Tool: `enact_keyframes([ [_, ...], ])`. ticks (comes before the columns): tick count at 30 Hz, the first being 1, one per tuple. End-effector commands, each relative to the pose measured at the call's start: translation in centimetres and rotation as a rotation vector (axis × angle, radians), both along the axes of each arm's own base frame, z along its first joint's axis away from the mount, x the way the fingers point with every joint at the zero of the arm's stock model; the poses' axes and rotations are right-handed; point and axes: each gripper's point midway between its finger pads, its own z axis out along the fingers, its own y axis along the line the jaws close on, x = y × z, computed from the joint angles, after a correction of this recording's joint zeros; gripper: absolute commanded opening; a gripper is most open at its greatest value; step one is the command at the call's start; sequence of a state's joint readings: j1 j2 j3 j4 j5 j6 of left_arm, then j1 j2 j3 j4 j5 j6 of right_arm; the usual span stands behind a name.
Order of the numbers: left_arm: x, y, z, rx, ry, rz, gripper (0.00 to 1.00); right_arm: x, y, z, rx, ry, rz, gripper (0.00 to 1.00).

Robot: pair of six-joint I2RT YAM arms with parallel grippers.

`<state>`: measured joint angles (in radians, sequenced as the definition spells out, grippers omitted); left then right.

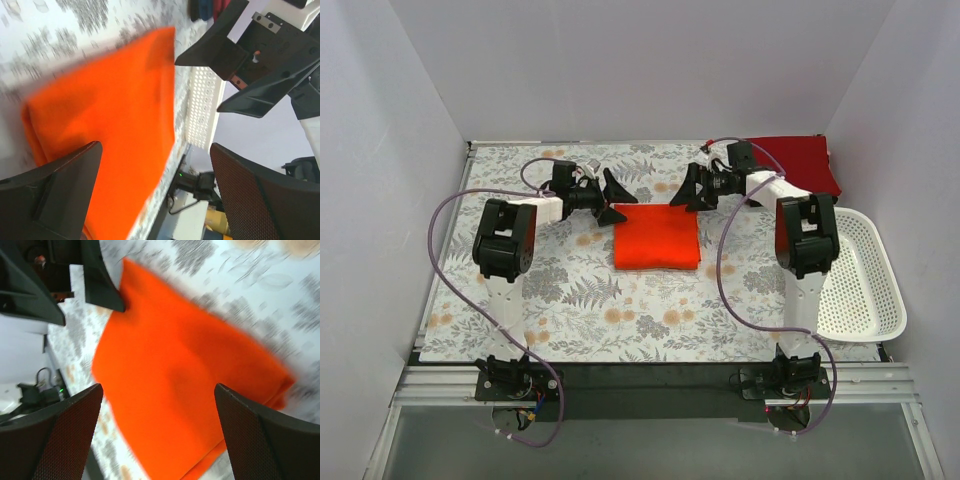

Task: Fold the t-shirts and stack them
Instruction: Fold the tshirt

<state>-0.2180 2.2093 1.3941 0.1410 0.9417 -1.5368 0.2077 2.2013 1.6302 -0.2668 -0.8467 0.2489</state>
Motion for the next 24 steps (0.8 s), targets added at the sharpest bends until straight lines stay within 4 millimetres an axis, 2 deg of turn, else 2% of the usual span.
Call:
enact_keyframes([
  [1, -2.9, -0.1, 7.2, -0.062, -0.111, -0.054, 0.89, -3.2, 1.5, 8.6, 0.13, -0.049, 0.015, 0.98],
  [2, -3.6, -0.2, 7.5, -0.068, -0.122, -0.056, 0.89, -4.4, 1.8, 8.3, 0.151, -0.029, 0.027, 0.98],
  [3, -5.4, -0.6, 7.0, -0.079, -0.091, -0.079, 0.89, -5.3, 2.2, 8.4, 0.165, -0.002, 0.032, 0.98],
  [4, -6.2, -0.8, 7.3, -0.083, -0.098, -0.086, 0.89, -6.7, 3.1, 9.3, 0.195, 0.03, 0.053, 0.98],
  [5, -6.7, -1.1, 7.0, -0.081, -0.085, -0.091, 0.89, -7.5, 3.7, 9.2, 0.212, 0.046, 0.067, 0.98],
  [7, -8.2, -1.9, 5.6, -0.076, -0.025, -0.11, 0.89, -9.7, 4.8, 7.2, 0.21, 0.115, 0.094, 0.98],
  [9, -8.5, -2.6, 4.6, -0.068, -0.014, -0.106, 0.9, -10.5, 5.0, 5.1, 0.205, 0.124, 0.095, 0.98],
  [10, -8.1, -2.6, 2.6, -0.04, 0.014, -0.077, 0.9, -10.6, 4.9, 3.5, 0.191, 0.145, 0.083, 0.98],
  [12, -7.6, -2.4, 0.3, -0.012, 0.062, -0.034, 0.9, -10.6, 4.6, 1.4, 0.163, 0.139, 0.081, 0.98],
  [13, -7.3, -2.2, -0.9, 0.003, 0.087, -0.012, 0.9, -10.7, 4.1, -0.5, 0.137, 0.169, 0.075, 0.98],
  [14, -7.5, -1.7, -3.2, 0.036, 0.151, 0.009, 0.9, -10.4, 3.3, -2.1, 0.093, 0.155, 0.055, 0.98],
  [17, -7.5, -0.2, -5.3, 0.08, 0.156, 0.028, 0.9, -10.2, 0.5, -5.6, -0.024, 0.169, 0.014, 0.98],
  [19, -7.2, 0.5, -4.3, 0.065, 0.125, 0.021, 0.91, -9.9, -0.8, -5.8, -0.069, 0.115, 0.04, 0.98],
  [20, -7.7, 0.3, -3.2, 0.037, 0.106, -0.015, 0.91, -10.0, -0.8, -4.7, -0.043, 0.123, 0.052, 0.98],
  [21, -7.7, 0.1, -0.4, 0.013, 0.019, -0.046, 0.91, -10.0, -0.8, -3.7, -0.031, 0.113, 0.052, 0.98],
  [22, -8.0, -0.1, 1.3, -0.009, -0.04, -0.073, 0.91, -9.9, -0.6, -1.5, -0.011, 0.073, 0.055, 0.98],
  [24, -9.3, -0.6, 4.4, -0.041, -0.139, -0.132, 0.91, -10.4, 0.0, 1.1, 0.039, 0.076, 0.053, 0.98],
])
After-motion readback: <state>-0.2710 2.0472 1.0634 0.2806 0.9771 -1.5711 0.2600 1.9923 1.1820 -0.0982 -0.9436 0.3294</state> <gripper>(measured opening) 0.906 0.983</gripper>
